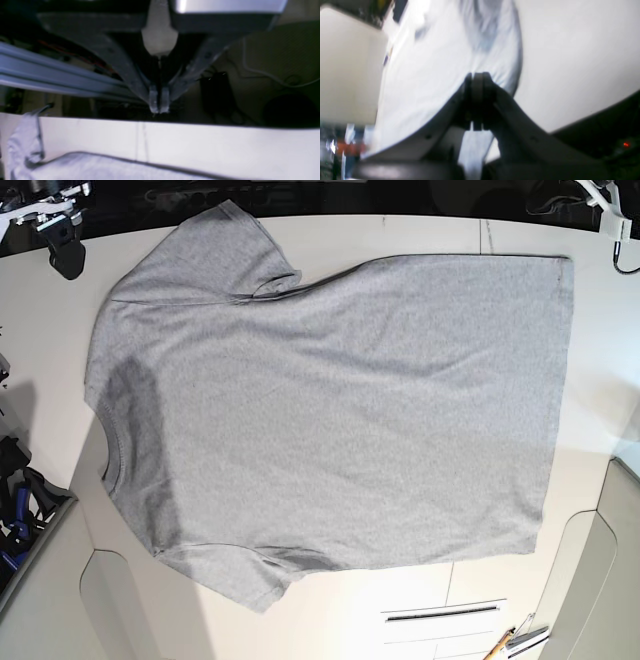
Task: Fold the T-shirt properly
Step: 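Grasp the shirt's shoulder edge corners with left and right grippers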
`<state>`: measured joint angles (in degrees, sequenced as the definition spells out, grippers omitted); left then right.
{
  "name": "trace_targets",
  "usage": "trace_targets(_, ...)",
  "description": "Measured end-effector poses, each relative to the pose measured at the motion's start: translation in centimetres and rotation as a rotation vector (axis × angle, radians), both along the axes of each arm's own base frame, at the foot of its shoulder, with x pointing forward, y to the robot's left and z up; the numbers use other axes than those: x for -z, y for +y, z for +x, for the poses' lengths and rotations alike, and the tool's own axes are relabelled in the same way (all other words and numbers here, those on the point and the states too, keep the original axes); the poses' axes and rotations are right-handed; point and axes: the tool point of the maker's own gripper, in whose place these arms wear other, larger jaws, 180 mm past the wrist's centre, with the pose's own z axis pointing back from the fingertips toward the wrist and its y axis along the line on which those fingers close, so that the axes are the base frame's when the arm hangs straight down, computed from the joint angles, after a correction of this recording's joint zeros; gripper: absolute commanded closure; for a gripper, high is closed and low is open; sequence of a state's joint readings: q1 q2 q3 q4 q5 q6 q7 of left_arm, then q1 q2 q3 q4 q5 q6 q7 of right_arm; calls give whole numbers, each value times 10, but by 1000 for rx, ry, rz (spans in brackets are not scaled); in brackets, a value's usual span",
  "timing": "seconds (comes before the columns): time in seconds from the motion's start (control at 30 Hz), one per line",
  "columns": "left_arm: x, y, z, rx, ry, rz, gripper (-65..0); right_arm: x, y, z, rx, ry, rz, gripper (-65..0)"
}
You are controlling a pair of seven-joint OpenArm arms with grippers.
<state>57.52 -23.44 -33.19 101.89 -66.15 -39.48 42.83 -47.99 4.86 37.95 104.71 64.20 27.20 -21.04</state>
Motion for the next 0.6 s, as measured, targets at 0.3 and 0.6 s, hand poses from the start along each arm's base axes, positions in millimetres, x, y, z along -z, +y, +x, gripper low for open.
trace_targets(0.3, -2, -3, 25, 3, -55, -11, 0, 22, -2, 23, 2, 28, -98, -244)
trace_targets(0.6, -6, -3, 43, 9, -98, -9, -307, 31, -19, 42, 61, 75, -177, -373)
